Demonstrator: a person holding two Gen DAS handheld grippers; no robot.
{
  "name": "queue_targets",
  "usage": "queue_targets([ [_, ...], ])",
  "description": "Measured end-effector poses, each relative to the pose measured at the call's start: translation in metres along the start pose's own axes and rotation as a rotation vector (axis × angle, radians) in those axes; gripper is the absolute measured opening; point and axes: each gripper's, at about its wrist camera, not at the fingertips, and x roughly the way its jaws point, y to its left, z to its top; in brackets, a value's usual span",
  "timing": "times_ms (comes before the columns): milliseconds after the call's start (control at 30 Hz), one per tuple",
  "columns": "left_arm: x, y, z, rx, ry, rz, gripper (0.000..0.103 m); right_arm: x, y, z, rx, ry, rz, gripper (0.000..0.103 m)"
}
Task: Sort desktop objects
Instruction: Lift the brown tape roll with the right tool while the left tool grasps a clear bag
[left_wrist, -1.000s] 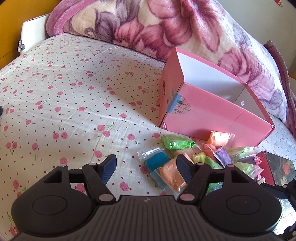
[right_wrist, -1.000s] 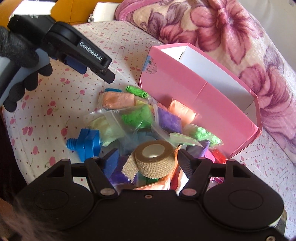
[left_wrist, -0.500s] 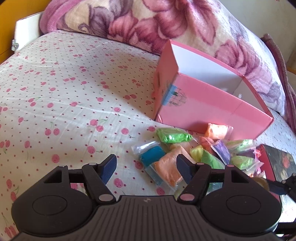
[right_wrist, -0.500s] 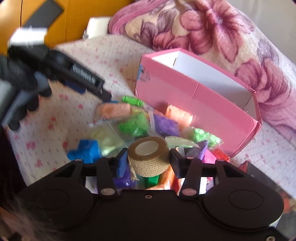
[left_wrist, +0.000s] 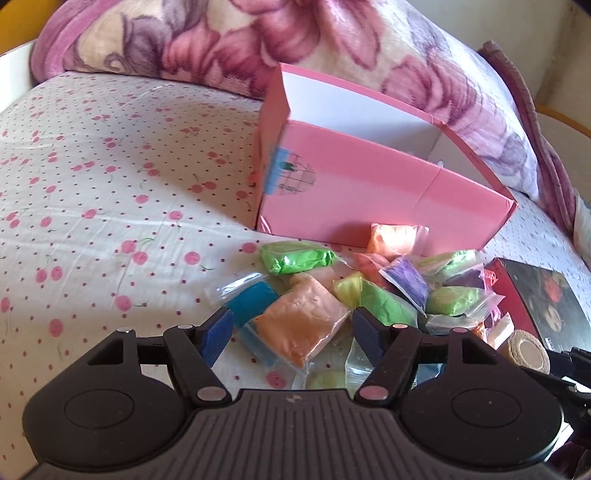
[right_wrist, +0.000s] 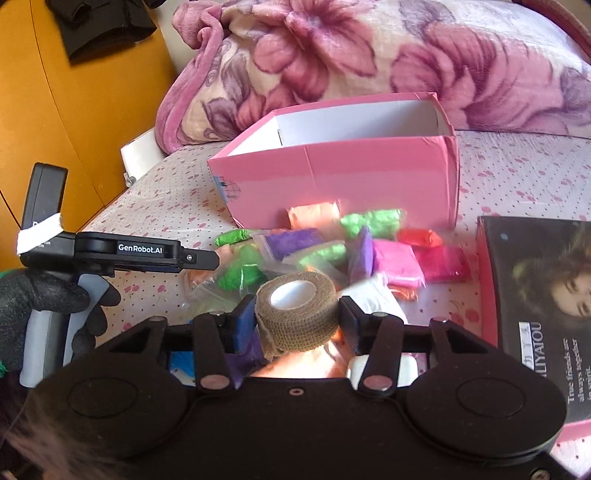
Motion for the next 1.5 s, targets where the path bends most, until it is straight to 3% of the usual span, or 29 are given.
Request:
queue_targets([
  [133, 0.008, -0.006, 0.000, 0.038, 0.025, -0.004, 0.070, 0.001, -0.003, -0.001, 0.010, -0.004, 0.017, 0.048],
  [233, 0.002, -0.007, -0.001, 0.058, 0.053, -0.048, 0.070, 0.003, -0.008, -0.002, 0.032, -0.007, 0.023, 0.048],
  [400, -0.013, -0.006, -0.003, 0.086, 0.029, -0.108, 0.070, 0.002, -0.013, -0.004, 0.065, -0.021, 0.037, 0.048],
  [600, -0.001, -0.006, 0.001, 0.157, 0.034, -0.034, 0.070, 0.001, -0.016, -0.004, 0.078, -0.024, 0.046, 0.048],
  [700, 0.007, -0.006, 0.001, 0.132, 0.072, -0.042, 0.070, 0.002, -0.017, -0.005, 0.084, -0.022, 0.044, 0.048],
  [933, 0.013, -0.013, -0.004, 0.179, 0.085, -0.006, 0.070, 0.003, -0.015, -0.006, 0.071, -0.014, 0.041, 0.048],
  [1000, 0.010, -0.009, -0.003, 0.140, 0.079, -0.030, 0.059, 0.003, -0.015, -0.006, 0.070, -0.015, 0.040, 0.048],
  [1100, 0.002, -0.001, -0.001, 0.090, 0.065, -0.057, 0.054, 0.002, -0.015, -0.006, 0.071, -0.018, 0.039, 0.048],
  [1200, -0.005, 0.005, 0.000, 0.033, 0.053, -0.118, 0.039, 0.001, -0.014, -0.006, 0.071, -0.019, 0.040, 0.048],
  [1300, -0.001, 0.006, -0.002, 0.013, 0.074, -0.160, 0.033, 0.002, -0.014, -0.006, 0.067, -0.018, 0.040, 0.048],
  [1500, 0.001, -0.001, -0.001, -0.008, 0.054, -0.200, 0.032, 0.001, -0.014, -0.005, 0.066, -0.019, 0.043, 0.048],
])
